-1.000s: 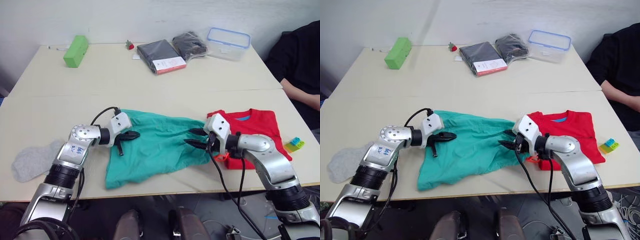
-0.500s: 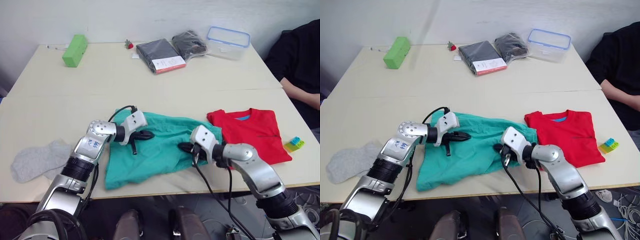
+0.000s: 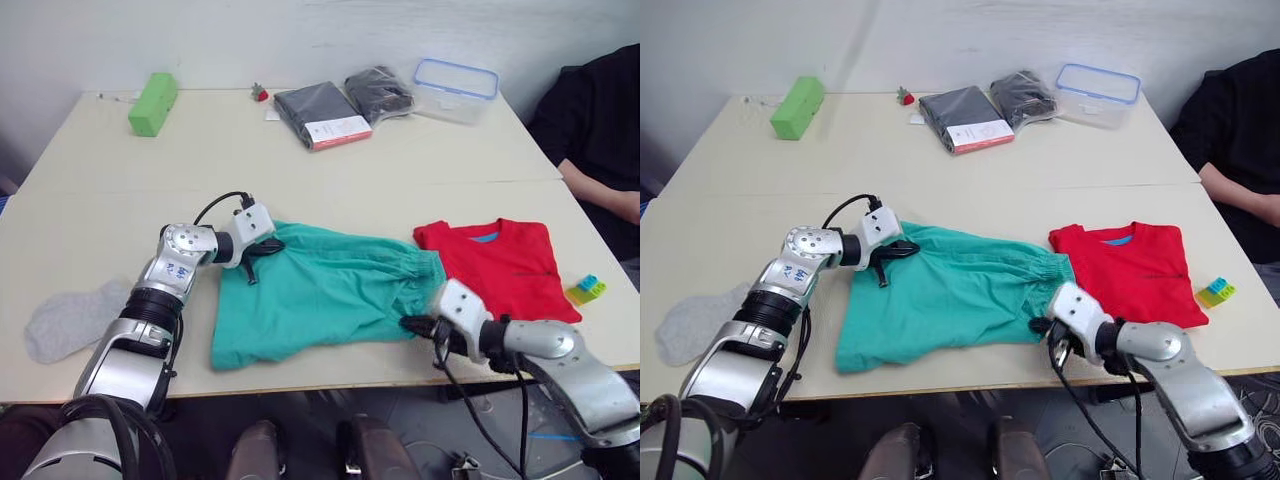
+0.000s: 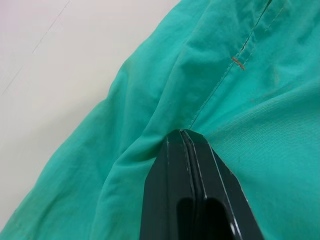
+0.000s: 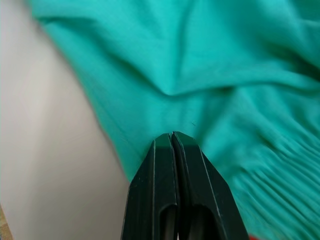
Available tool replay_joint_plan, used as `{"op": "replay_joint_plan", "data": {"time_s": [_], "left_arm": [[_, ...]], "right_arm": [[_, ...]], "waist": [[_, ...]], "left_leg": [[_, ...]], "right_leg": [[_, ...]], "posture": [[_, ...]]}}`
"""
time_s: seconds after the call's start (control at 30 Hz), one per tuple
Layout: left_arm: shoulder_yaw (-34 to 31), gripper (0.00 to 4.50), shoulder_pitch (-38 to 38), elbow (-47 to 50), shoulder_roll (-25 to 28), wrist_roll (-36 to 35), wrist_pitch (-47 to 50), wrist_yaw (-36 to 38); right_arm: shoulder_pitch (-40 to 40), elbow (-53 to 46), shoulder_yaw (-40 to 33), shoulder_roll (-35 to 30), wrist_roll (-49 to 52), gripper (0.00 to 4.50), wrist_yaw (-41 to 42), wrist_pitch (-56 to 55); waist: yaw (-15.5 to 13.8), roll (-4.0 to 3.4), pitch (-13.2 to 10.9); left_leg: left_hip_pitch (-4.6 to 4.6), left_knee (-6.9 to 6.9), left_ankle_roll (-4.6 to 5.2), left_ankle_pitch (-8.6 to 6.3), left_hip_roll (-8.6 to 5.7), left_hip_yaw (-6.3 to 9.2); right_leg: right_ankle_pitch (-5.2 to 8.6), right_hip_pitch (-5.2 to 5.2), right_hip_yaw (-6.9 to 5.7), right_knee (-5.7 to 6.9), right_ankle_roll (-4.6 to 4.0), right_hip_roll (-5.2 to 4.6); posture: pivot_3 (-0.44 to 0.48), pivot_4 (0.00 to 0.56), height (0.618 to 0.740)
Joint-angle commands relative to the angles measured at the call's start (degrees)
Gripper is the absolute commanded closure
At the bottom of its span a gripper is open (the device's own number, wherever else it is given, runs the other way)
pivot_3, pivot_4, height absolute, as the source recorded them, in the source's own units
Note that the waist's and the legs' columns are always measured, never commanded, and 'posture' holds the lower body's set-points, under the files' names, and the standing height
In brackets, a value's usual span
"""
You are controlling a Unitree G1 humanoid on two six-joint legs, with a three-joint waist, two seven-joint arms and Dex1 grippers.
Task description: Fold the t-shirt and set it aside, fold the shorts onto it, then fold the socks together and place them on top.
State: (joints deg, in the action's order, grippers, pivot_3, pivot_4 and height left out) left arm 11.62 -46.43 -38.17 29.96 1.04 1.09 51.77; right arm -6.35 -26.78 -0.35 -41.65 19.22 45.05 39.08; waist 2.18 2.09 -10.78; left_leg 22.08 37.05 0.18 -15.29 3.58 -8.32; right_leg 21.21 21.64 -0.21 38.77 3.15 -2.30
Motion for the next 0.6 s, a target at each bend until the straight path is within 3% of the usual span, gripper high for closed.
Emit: {"op": "replay_joint_plan", "data": {"time_s": [0.03,0.2,0.33,0.5,0.6], "left_arm": [[-2.4,4.5,1.4,6.9,-0.4,-3.9,2.0,3.4],[-3.3,4.5,4.5,19.6,-1.5,-10.8,10.2,9.1],[0.6,4.5,7.7,24.9,-0.9,-8.7,12.2,10.8],[3.9,4.5,10.0,21.6,-0.2,-2.5,10.2,7.2],[3.0,4.5,9.0,16.7,-0.2,-0.7,8.8,3.7]], "right_arm": [[-8.0,1.2,-4.4,2.7,3.9,4.45,-3.6,4.0],[-14.1,9.9,0.9,3.8,-0.2,4.45,-5.3,3.4],[-16.7,18.2,5.0,6.4,-4.6,4.45,-7.1,-0.7],[-20.9,28.9,2.8,10.8,-10.3,4.45,-16.8,-6.9],[-22.1,29.3,-0.9,12.5,-8.4,4.45,-18.6,-7.1]], "waist": [[0.1,-0.04,0.0],[-0.7,-0.04,0.0],[-0.6,-0.04,0.0],[-0.2,-0.04,0.0],[-0.4,-0.05,0.0]], "left_leg": [[0.05,0.0,-0.1,0.06,0.01,0.0],[0.39,0.03,-0.3,0.14,0.0,-0.02],[0.76,0.14,-0.22,0.11,-0.07,-0.16],[0.93,0.28,-0.23,0.24,-0.01,-0.2],[0.85,0.23,-0.26,0.42,-0.02,-0.16]], "right_leg": [[0.0,0.08,0.01,0.04,0.0,0.0],[0.0,0.41,-0.03,0.03,-0.01,0.0],[0.0,0.76,0.11,0.01,0.01,-0.03],[-0.02,0.96,0.15,0.13,0.04,0.03],[-0.14,0.93,0.15,0.2,0.04,0.03]], "posture": [[0.0,0.15,0.74],[0.0,0.15,0.74],[0.0,0.15,0.74],[0.0,0.15,0.74],[0.0,0.15,0.74]]}}
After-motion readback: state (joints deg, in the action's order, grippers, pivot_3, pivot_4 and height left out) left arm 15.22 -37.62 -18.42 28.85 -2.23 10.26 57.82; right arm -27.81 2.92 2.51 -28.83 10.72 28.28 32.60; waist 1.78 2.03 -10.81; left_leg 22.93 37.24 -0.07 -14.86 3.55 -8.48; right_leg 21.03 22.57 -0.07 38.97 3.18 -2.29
